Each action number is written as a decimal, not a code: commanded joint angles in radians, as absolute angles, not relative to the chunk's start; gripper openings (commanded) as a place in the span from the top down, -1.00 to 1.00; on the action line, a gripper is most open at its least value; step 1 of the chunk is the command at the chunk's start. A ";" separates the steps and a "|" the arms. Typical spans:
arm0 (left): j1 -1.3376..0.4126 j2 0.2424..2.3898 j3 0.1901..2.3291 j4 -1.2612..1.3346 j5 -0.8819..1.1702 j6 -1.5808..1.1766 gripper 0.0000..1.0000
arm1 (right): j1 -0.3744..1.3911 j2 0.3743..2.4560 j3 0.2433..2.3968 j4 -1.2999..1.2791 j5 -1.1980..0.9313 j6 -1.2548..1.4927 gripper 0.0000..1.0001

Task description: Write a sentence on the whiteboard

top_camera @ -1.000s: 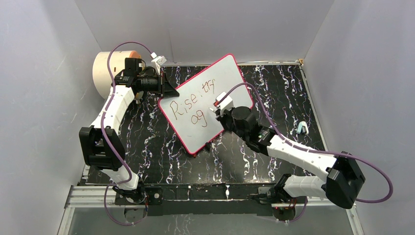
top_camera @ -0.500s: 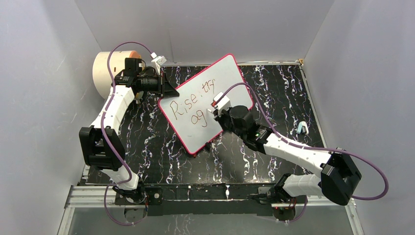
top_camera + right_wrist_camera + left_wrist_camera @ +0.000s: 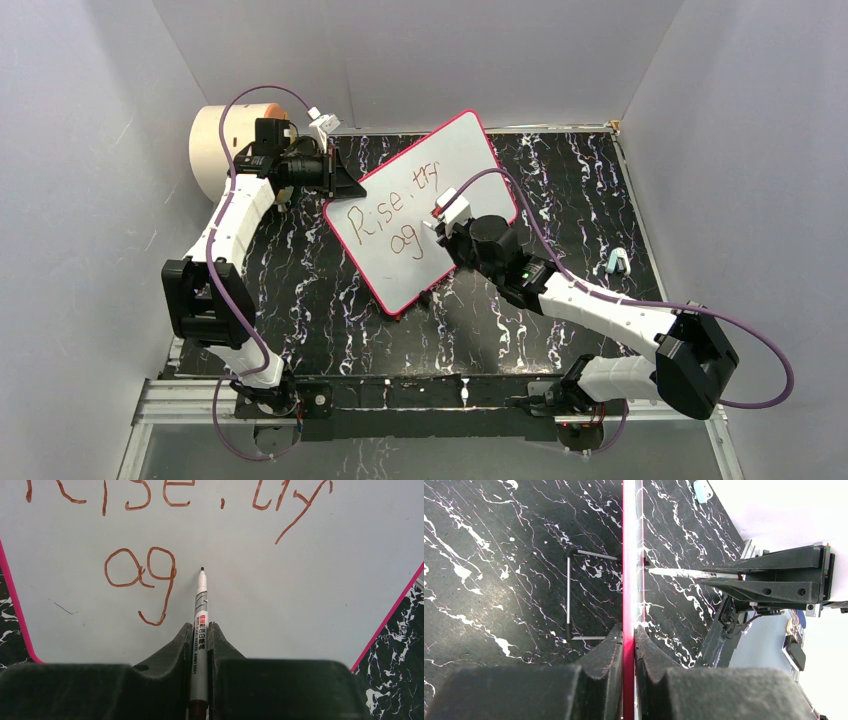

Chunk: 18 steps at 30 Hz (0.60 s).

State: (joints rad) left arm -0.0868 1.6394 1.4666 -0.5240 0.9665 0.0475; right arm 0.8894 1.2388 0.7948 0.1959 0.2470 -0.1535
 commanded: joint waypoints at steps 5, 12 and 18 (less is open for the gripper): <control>-0.100 1.635 1.425 -0.615 0.917 0.087 1.00 | 0.883 1.235 0.821 0.289 0.235 -0.155 1.00; -0.100 1.635 1.424 -0.614 0.919 0.089 1.00 | 0.884 1.261 0.832 0.285 0.238 -0.157 1.00; -0.100 1.635 1.424 -0.615 0.919 0.087 1.00 | 0.883 1.272 0.828 0.309 0.257 -0.155 1.00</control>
State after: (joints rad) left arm -0.0856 1.6394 1.4658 -0.5236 0.9646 0.0448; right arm 0.8894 1.2629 0.7948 0.2230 0.2375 -0.1547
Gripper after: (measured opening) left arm 0.079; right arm 0.192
